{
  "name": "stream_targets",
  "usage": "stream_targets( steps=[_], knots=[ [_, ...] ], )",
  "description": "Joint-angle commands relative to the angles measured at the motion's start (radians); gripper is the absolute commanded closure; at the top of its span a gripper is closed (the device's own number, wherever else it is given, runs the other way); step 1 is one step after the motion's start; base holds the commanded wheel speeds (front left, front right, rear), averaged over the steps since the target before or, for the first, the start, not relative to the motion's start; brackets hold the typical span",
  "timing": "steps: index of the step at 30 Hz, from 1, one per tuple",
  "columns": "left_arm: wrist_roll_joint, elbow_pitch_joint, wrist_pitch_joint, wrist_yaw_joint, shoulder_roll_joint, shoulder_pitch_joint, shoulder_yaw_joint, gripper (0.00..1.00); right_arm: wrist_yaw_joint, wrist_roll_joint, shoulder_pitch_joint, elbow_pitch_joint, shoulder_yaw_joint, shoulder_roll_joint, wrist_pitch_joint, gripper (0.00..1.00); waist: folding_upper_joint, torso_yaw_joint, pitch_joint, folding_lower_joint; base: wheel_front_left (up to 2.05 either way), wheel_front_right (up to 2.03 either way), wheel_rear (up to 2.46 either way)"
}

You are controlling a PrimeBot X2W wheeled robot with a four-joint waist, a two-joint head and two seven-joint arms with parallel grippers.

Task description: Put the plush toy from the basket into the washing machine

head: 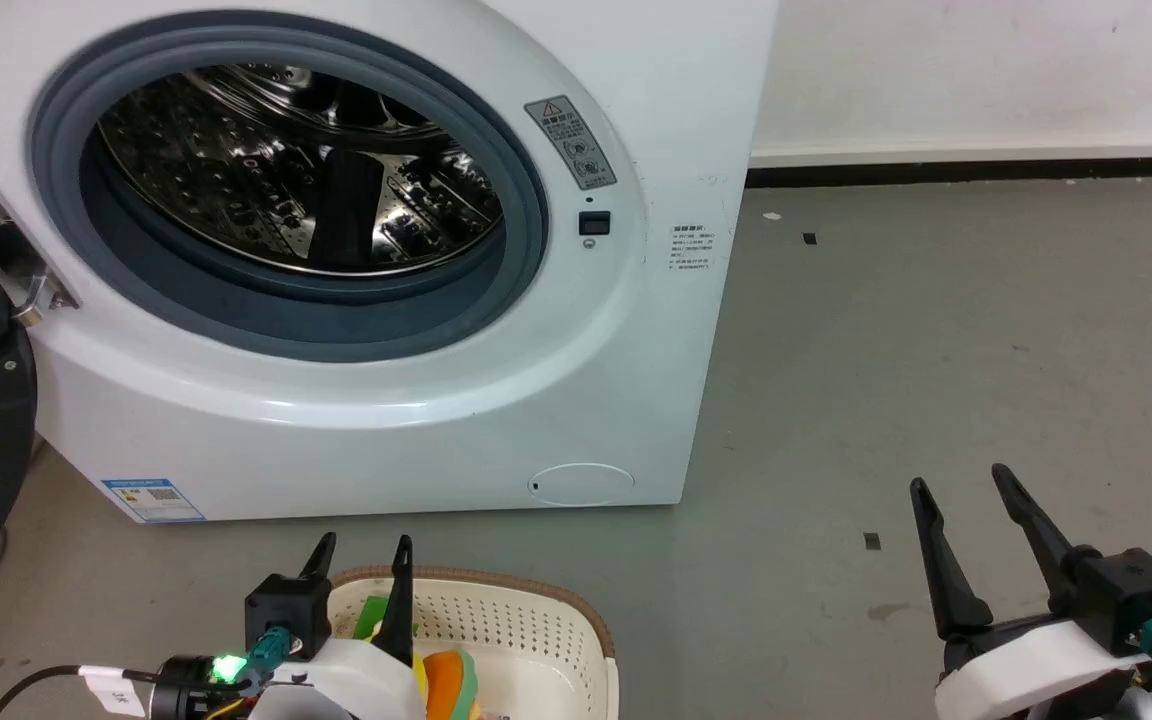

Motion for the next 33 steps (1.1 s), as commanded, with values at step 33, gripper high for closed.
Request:
stream_targets(
  steps=[33],
  knots=[
    [-0.079, 0.453, -0.037, -0.038, 0.072, -0.183, -0.073, 0.0, 0.0, 0.069, -0.054, -0.049, 0.003, 0.0, -0.074, 0.0, -0.0001, -0.09, 0.19, 0.0, 0.0, 0.0, 0.0]
  ],
)
